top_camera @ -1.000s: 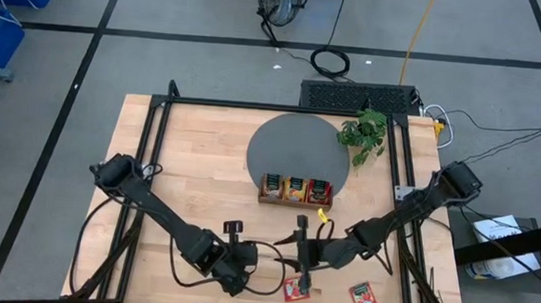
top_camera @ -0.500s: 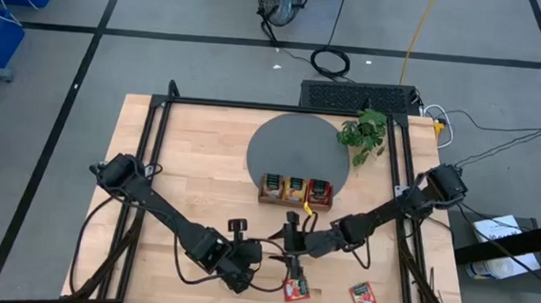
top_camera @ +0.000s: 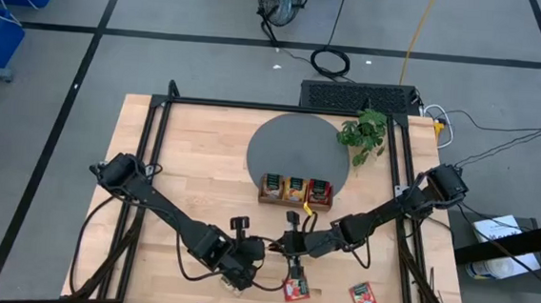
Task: Pick & Place Tea
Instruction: Put the top brown tea bag into the left wooden organizer
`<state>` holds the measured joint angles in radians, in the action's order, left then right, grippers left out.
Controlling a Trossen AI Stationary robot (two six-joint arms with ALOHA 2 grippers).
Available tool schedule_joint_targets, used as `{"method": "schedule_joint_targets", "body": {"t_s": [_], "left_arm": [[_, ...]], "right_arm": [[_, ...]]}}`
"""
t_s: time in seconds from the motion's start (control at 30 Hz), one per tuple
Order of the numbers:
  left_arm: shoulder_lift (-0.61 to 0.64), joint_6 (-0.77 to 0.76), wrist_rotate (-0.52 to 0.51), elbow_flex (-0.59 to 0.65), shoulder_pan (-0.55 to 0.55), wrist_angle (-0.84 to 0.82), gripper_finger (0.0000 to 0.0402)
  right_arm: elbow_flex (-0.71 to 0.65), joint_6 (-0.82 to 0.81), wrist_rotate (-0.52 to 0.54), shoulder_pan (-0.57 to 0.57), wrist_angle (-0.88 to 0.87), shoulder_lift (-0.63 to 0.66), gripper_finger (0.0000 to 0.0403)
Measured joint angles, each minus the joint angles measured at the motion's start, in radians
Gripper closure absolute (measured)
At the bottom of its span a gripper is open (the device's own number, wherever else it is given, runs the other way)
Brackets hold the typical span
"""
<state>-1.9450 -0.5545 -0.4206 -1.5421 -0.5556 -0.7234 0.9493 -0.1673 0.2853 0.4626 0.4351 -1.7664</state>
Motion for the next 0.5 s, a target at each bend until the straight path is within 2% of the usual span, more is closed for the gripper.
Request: {"method": "schedule_joint_targets", "body": {"t_s": [0.13,0.2,0.5], "left_arm": [[0.000,0.001,0.000,0.000,0.000,0.005,0.0392],[0.000,0.015,-0.001,0.000,-0.003,0.013,0.0375],[0.030,0.056,-0.089,0.000,-0.034,0.022,0.0261]], "right_arm": [[-0.005,0.013,0.021,-0.001,0.015,0.000,0.0386],[-0.042,0.037,0.040,-0.001,0.087,0.000,0.0393],[-0.334,0.074,0.032,0.002,0.683,0.000,0.0395]]}}
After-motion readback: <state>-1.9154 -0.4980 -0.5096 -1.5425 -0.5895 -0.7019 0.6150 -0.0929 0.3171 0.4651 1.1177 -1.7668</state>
